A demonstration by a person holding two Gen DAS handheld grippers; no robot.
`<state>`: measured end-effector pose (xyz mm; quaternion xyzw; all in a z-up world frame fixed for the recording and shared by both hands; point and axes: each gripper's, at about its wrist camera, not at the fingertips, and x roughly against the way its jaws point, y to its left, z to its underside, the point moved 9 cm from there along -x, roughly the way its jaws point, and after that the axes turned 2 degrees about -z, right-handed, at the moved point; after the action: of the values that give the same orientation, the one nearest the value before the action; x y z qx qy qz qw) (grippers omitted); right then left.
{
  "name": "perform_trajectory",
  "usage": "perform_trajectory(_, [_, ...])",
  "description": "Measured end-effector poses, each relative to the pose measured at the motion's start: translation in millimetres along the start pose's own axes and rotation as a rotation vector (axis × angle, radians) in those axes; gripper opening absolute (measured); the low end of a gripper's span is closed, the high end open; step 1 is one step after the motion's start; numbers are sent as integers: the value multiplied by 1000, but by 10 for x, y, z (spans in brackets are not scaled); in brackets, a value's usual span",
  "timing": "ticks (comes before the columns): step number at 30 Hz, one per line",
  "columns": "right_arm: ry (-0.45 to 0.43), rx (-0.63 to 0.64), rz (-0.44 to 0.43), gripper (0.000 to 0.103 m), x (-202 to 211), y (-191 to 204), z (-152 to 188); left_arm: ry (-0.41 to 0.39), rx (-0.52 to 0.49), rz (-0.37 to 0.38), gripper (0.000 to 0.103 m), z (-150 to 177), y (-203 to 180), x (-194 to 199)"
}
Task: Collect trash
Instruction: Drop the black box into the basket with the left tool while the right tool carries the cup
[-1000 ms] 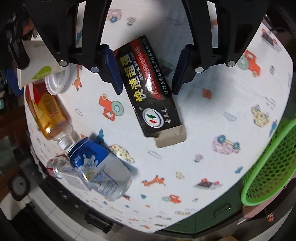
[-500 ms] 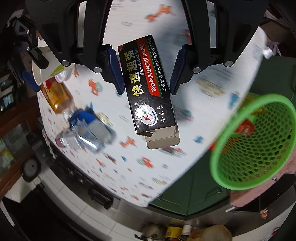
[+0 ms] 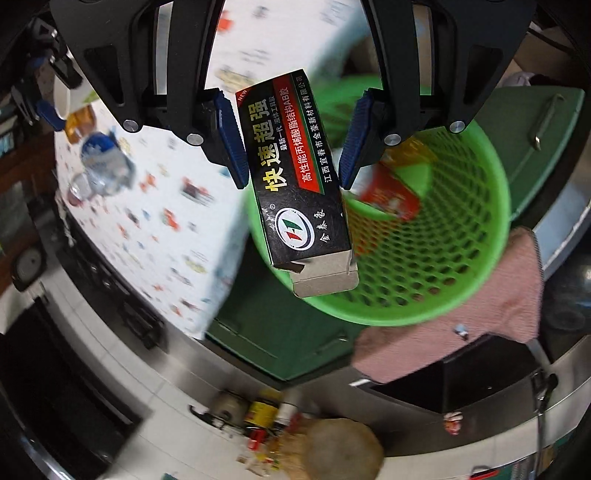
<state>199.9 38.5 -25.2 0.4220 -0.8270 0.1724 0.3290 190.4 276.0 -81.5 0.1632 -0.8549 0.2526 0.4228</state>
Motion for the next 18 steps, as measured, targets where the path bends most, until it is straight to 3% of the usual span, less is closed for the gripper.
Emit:
perform_trajectory(5, [9, 23, -31, 62, -252, 206, -206, 7, 22, -56, 51, -126, 358, -203])
perform_trajectory(10, [10, 36, -60, 62, -487, 381, -422, 41, 61, -66, 53, -107, 609, -368])
perform_trajectory(14, [3, 39, -77, 62, -671, 522, -593, 54, 88, -71, 65, -60, 754, -433])
perform_trajectory(18, [-5, 25, -93, 62, -885, 620, -764, 46, 116, -67, 68, -20, 894, -376])
